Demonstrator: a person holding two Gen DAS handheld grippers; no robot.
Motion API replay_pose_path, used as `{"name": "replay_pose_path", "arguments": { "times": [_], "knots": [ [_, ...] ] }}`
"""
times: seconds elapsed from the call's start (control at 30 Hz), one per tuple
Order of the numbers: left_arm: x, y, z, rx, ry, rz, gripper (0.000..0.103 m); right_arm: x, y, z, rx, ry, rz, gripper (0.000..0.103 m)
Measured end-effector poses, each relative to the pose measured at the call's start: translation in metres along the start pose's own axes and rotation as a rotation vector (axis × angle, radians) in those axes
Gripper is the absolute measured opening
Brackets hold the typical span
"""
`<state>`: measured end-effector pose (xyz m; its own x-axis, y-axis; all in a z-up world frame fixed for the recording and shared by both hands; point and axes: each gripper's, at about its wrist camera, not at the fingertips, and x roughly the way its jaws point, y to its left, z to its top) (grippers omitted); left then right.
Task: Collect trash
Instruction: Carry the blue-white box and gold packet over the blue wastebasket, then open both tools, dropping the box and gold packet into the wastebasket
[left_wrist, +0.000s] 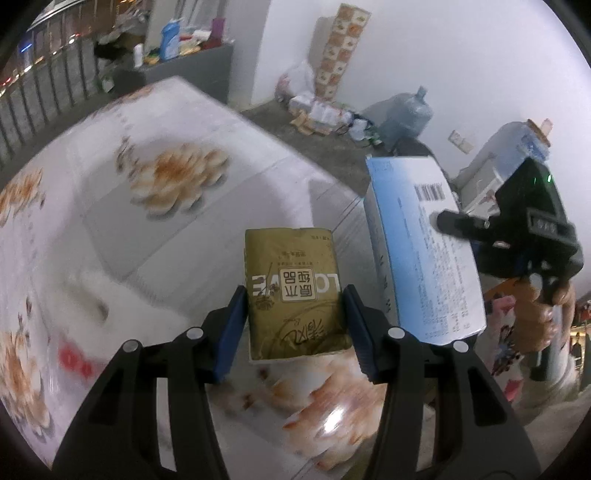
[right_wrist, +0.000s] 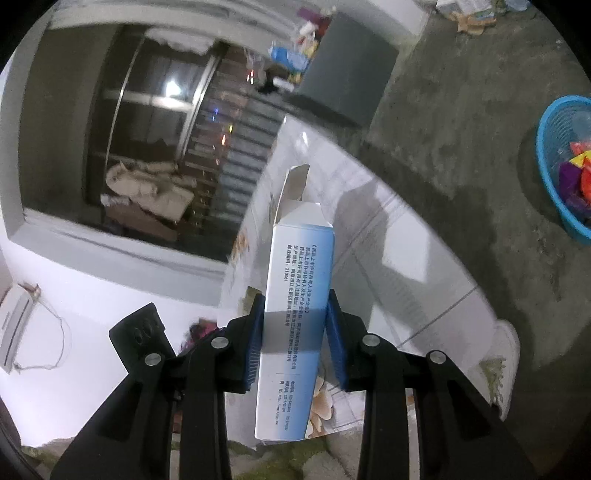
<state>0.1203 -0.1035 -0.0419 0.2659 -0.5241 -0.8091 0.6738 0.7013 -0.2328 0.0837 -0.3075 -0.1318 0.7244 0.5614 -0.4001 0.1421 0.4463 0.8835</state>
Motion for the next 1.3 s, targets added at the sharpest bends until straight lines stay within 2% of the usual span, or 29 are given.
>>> {"name": "replay_pose_path", "arguments": {
  "times": [0.13,0.23,0.33,0.37,0.43,0.53,0.7,0.77,0.8,0.83,0.87,0.93,1.0,1.13,1.3],
  "knots": [
    [0.008,-0.027,0.033,0.05,-0.022,-0.048,0.049,-0.038,-0.01,0.006,0.009,-0.109,-0.045,0.032],
    [0.024,-0.056,0.059,0.106,-0.021,-0.097,0.049,-0.079,-0.026,0.012,0.042,-0.221,-0.105,0.032],
    [0.053,-0.088,0.083,0.147,0.014,-0.159,0.05,-0.107,-0.045,0.018,0.108,-0.32,-0.182,0.032],
    [0.07,-0.101,0.094,0.153,0.044,-0.193,0.05,-0.119,-0.057,0.02,0.153,-0.366,-0.233,0.032],
    [0.095,-0.117,0.106,0.157,0.09,-0.233,0.05,-0.128,-0.072,0.022,0.206,-0.408,-0.276,0.032],
    [0.147,-0.146,0.125,0.17,0.165,-0.251,0.05,-0.136,-0.106,0.031,0.318,-0.452,-0.303,0.032],
    [0.201,-0.183,0.147,0.22,0.199,-0.24,0.05,-0.142,-0.149,0.06,0.41,-0.501,-0.311,0.033],
    [0.219,-0.193,0.157,0.222,0.186,-0.236,0.06,-0.141,-0.17,0.072,0.43,-0.523,-0.315,0.033],
    [0.23,-0.197,0.162,0.223,0.175,-0.23,0.077,-0.14,-0.187,0.076,0.459,-0.536,-0.313,0.043],
    [0.243,-0.201,0.166,0.227,0.163,-0.211,0.083,-0.137,-0.204,0.08,0.486,-0.544,-0.314,0.054],
    [0.255,-0.202,0.168,0.227,0.159,-0.184,0.083,-0.13,-0.229,0.084,0.525,-0.538,-0.331,0.071],
    [0.272,-0.202,0.17,0.215,0.188,-0.151,0.083,-0.119,-0.279,0.079,0.656,-0.511,-0.459,0.071],
    [0.275,-0.198,0.172,0.176,0.198,-0.157,0.083,-0.115,-0.301,0.067,0.724,-0.5,-0.524,0.071],
    [0.259,-0.183,0.171,0.166,0.166,-0.179,0.083,-0.113,-0.311,0.041,0.751,-0.54,-0.481,0.071],
    [0.227,-0.164,0.173,0.131,0.109,-0.191,0.083,-0.115,-0.301,0.036,0.692,-0.562,-0.467,0.071]
  ]
}}
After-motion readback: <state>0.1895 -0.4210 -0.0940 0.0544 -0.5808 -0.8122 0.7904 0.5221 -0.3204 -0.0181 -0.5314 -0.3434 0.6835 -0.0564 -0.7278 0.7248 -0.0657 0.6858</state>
